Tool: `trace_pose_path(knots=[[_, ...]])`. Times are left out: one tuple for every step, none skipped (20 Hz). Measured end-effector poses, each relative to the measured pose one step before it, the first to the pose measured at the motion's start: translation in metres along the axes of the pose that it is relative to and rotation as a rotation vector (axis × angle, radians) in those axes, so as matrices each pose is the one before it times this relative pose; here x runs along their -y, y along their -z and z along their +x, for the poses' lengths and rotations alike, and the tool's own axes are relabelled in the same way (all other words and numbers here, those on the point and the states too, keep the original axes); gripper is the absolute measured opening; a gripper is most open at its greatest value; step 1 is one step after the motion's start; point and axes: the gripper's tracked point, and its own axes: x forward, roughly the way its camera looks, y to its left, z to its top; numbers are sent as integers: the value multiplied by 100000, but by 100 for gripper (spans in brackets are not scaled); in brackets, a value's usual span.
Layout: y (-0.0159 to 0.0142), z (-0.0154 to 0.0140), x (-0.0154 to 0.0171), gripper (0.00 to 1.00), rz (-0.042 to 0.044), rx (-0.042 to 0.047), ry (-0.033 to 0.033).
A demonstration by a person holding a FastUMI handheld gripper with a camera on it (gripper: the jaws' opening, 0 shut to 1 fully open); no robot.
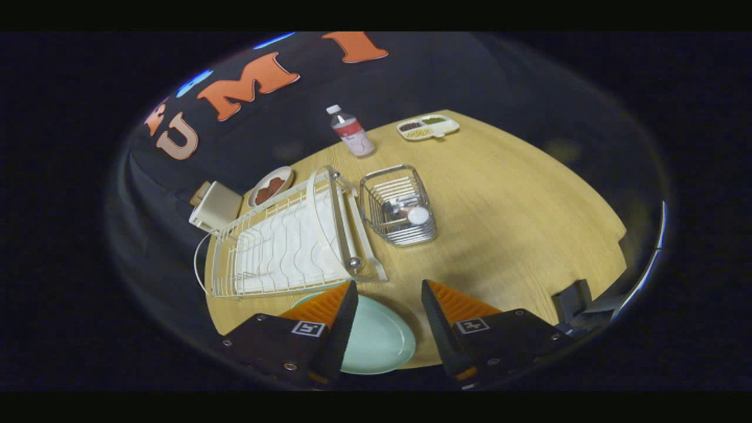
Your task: Take the plate from the dish rack, then take the spoon from the basket and place it into the plate.
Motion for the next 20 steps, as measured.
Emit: trace_pose_path(knots=[[-1013,58,379,67,-1768,5258,829],[-727,102,461,70,-1485,4325,1143],[-554,303,508,72,-1410,3267,1097],[-278,353,605,71,-1089,2250,1521],[-309,505,514,71,-680,2214,911],[-280,416,483,71,-253,1830,539],[-347,381,17,72,-290,2566,-1054],[-724,415,112,72,-1113,4254,-602],[-649,444,11,72,-2129,4159,-791],[-491,393,334,70,-2769,4239,1046],[-304,486,247,67,-3042,3284,1137],[-153,223,87,59,-2597,2176,1119],[-149,226,-71,54,-1975,1680,67],[-40,355,-429,48,-1306,1021,-1022],[177,255,-370,44,-1149,-429,-1213],[271,138,-169,41,-1118,-720,-472],[-125,115,-33,34,-904,324,248],[-207,137,-136,31,47,164,-40],[-179,-188,-329,26,1179,159,-683],[-199,-12,-260,22,1053,361,-446]])
